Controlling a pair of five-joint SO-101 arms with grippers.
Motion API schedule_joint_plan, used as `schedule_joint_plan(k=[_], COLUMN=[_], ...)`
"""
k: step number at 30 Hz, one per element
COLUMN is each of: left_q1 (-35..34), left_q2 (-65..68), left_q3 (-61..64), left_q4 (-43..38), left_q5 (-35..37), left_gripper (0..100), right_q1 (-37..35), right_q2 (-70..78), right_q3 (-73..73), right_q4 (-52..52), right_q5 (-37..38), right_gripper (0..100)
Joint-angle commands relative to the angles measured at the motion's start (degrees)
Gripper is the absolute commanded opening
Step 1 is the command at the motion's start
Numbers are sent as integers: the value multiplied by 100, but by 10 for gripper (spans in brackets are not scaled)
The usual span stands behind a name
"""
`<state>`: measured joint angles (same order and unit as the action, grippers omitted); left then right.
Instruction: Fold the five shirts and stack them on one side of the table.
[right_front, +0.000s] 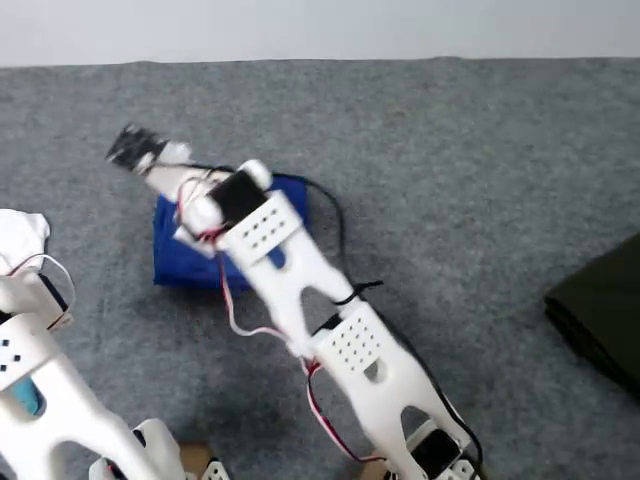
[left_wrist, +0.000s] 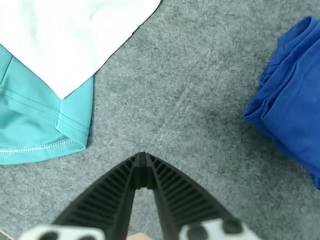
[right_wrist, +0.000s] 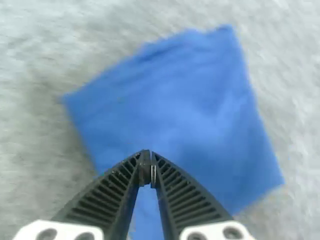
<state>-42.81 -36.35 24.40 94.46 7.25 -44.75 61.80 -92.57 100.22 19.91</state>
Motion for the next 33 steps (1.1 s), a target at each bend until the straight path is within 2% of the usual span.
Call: schedule_joint_plan(k=[1, 10, 17, 26, 33], left_q1=[0, 0, 0, 26, 527], left_q2=[-97, -132, -132, -97, -141], left_q3=[-4, -4, -13, -13, 251], left_q4=[-97, -88, -105, -237, -378], left_q5=[-62, -62, -62, -62, -53], left_gripper=[5, 5, 5, 5, 5], right_q1=[259, 127, 321, 312, 409], right_q2=[-189, 356, 127, -2246, -2141], right_q3=[-246, -237, 0, 3956, 4870], right_q4=[233, 268, 303, 207, -207], right_q5=[26, -193, -431, -598, -659], right_gripper=[10, 10, 10, 10, 10])
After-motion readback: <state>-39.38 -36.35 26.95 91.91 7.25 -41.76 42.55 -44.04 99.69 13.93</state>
